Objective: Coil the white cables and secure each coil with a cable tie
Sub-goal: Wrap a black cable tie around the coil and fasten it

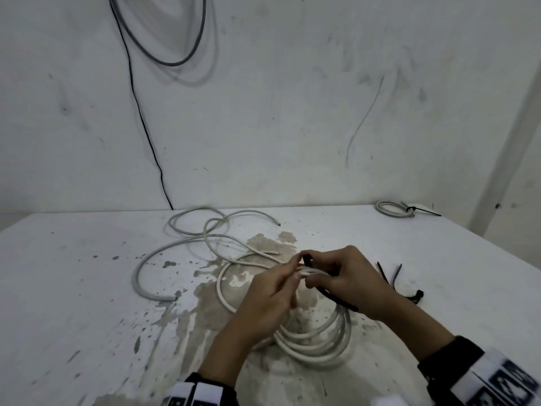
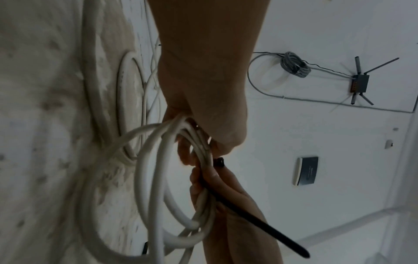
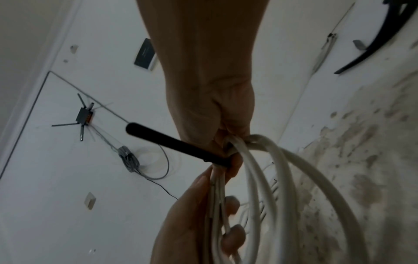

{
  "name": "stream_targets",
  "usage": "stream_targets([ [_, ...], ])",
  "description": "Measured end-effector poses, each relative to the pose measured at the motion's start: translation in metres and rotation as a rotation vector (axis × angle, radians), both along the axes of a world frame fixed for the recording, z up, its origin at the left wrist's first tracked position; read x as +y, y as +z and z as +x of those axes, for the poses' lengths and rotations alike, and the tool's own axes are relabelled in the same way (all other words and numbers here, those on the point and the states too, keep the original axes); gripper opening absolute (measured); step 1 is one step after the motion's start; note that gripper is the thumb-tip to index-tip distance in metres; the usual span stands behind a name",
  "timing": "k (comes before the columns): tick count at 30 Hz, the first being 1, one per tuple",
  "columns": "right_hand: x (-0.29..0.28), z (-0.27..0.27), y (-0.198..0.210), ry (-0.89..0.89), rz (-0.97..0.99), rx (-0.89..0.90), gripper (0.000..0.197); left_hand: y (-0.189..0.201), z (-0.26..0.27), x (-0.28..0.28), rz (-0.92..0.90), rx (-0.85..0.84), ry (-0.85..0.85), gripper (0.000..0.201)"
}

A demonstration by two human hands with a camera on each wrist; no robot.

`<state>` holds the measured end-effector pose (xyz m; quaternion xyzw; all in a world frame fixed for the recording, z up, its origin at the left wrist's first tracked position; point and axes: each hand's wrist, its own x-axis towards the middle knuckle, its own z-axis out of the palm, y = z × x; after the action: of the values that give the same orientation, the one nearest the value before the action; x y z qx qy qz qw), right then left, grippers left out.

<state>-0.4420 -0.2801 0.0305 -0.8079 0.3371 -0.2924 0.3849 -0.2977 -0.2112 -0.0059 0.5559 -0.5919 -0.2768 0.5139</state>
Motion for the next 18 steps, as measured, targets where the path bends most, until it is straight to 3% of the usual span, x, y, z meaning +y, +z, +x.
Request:
stream_targets([
  [3,0.001,0.000,0.000,0.024,0.183,-0.128,0.033,0.000,-0.002,-0.003,-0.016,0.089,0.063,0.032],
  [11,0.003,0.000,0.001,0.003,0.254,-0.216,0.017,0.013,-0.007,0.004,-0.040,0.303,0.146,0.027],
  [14,0.002,-0.003,0.003,0.050,0.399,-0.258,0.032,0.010,-0.003,0.000,-0.036,0.356,0.244,0.022],
  [16,0.006,-0.004,0.004,0.130,0.301,-0.195,0.037,0.006,0.002,-0.003,-0.028,0.411,0.297,0.020],
  [18,0.013,-0.001,0.005,0.182,0.128,-0.123,0.030,0.004,0.005,-0.004,0.000,0.478,0.304,0.019],
])
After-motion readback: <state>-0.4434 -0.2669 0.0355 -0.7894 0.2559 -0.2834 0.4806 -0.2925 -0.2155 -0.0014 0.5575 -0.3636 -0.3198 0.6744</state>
